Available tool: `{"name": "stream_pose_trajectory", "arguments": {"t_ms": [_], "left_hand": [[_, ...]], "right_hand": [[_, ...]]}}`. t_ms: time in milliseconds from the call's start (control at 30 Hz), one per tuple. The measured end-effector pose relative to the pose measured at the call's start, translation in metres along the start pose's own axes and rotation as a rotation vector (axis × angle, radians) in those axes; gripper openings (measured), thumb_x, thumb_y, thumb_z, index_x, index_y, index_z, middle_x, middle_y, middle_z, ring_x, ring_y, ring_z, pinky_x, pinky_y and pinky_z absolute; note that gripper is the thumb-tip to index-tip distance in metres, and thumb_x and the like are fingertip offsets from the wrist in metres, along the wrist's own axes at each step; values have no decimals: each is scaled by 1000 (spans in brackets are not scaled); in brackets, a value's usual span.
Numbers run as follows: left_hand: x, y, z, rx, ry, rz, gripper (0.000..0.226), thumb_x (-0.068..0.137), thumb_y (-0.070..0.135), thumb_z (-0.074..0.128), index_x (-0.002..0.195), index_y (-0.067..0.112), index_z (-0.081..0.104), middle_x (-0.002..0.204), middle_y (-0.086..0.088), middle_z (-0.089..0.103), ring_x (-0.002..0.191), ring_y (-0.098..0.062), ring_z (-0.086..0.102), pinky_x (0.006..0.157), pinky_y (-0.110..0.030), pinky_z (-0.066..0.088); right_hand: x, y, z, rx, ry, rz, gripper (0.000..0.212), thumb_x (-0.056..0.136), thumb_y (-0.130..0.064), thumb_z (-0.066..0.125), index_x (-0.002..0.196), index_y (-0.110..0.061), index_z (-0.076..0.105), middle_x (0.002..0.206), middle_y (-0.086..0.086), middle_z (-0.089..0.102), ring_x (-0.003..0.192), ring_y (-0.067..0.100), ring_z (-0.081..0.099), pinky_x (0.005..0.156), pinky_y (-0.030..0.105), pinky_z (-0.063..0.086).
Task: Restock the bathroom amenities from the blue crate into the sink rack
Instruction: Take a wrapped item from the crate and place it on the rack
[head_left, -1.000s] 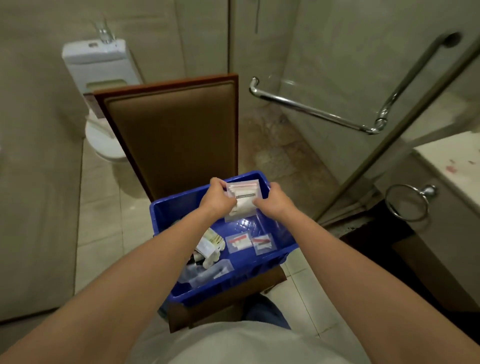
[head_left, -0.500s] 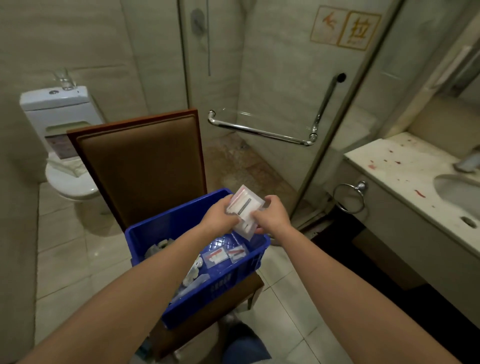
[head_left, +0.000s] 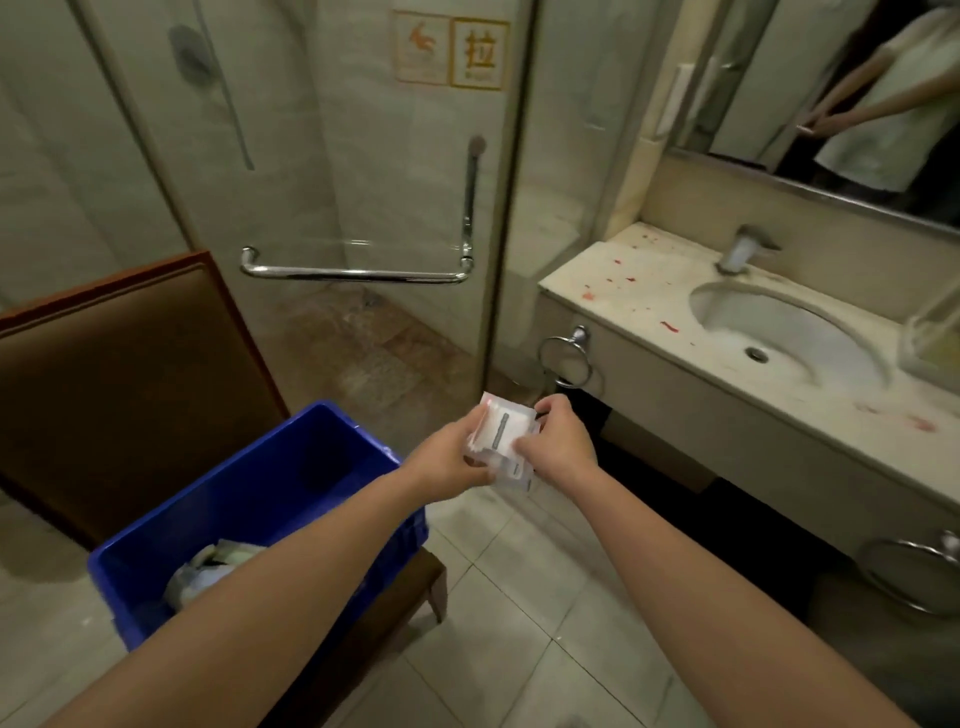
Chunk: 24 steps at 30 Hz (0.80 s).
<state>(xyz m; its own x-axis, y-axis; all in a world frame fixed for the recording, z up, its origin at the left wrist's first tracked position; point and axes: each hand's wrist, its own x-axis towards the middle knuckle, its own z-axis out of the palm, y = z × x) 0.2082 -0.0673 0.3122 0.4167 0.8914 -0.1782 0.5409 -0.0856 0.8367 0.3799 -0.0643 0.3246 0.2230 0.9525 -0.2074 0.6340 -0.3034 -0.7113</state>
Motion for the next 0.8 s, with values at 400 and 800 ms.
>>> {"name": "stream_pose_trajectory", "arguments": {"t_ms": [400, 800], "left_hand": [[129, 103, 114, 187, -53, 133, 91, 76, 26, 77, 152, 32, 27, 109, 12, 60, 92, -6, 63, 84, -38, 54], [229, 191, 214, 560, -85, 352, 82, 81, 39, 72, 151, 25, 32, 128, 3, 61, 121, -18, 53, 115, -47, 23]], "right_hand": [[58, 108, -146, -51, 68, 24, 57, 77, -6, 69, 130, -19, 52, 137, 3, 38, 95, 12, 46, 68, 19, 41], [84, 198, -263, -211, 55, -46, 72, 77, -35, 76, 138, -9, 47, 150, -2, 23, 120, 20, 50, 95, 33, 48]]}}
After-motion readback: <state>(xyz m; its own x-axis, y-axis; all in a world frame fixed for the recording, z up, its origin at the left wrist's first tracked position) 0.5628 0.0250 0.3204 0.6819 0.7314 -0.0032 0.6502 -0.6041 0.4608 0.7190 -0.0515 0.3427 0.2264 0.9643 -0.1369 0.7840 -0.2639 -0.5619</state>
